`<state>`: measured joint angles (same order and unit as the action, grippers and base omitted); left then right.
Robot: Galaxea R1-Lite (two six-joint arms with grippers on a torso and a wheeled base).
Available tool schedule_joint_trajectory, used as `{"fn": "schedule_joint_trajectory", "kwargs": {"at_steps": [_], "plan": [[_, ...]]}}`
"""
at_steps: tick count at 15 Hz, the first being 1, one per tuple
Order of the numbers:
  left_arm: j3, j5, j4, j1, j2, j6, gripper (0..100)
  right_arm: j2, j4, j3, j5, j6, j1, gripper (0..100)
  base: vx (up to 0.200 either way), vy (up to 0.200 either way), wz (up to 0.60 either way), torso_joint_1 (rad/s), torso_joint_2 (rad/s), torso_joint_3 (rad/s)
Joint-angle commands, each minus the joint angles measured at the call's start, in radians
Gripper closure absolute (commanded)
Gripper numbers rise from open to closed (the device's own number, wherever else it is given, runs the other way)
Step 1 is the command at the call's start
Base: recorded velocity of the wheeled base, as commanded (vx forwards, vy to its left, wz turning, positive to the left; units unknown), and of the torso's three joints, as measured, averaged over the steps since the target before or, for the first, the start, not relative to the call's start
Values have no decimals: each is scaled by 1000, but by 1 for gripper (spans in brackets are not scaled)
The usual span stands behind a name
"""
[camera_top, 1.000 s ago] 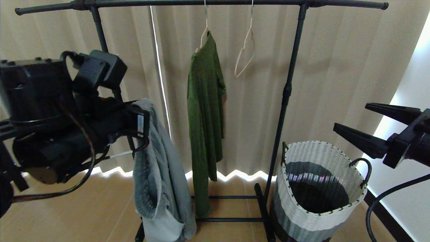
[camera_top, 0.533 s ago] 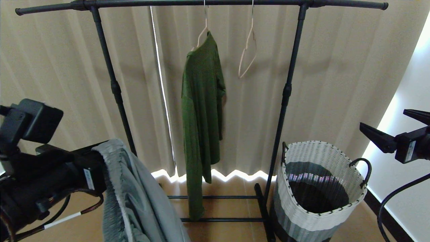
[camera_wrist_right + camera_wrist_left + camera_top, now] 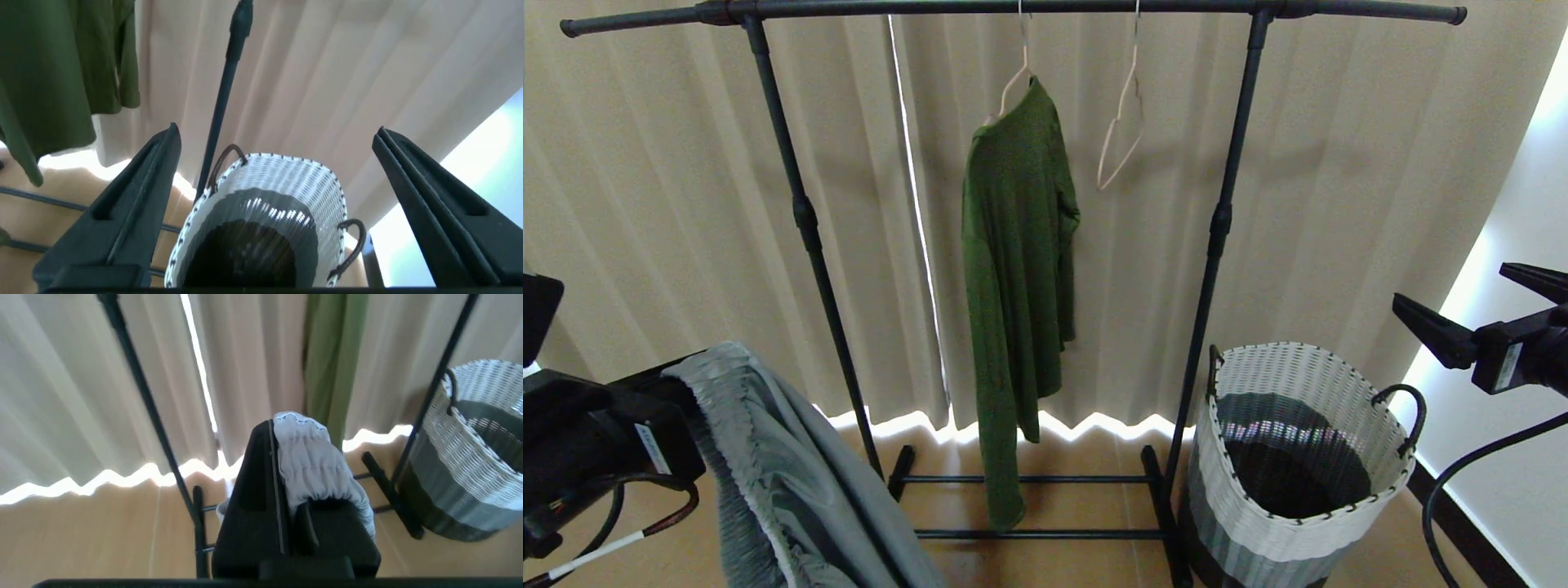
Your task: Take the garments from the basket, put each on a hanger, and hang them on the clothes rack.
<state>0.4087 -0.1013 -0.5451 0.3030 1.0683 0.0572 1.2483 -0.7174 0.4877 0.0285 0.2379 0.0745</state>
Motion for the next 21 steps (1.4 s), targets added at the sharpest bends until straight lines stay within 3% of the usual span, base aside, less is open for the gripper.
{"fn": "schedule_joint_trajectory", "kwargs": {"at_steps": [1,9,21], "plan": [[-8,3,1,-16,-16,3,100,8,-17,-29,1,0,1,0,0,0,0,0,0,0],[-51,5,-3,-16,-14,53,100,5,-17,-27,2,-2,-2,0,0,0,0,0,0,0],[-73,6,-6,-12,-16,64,100,8,-14,-26,2,0,-2,0,0,0,0,108,-405,-299]]}}
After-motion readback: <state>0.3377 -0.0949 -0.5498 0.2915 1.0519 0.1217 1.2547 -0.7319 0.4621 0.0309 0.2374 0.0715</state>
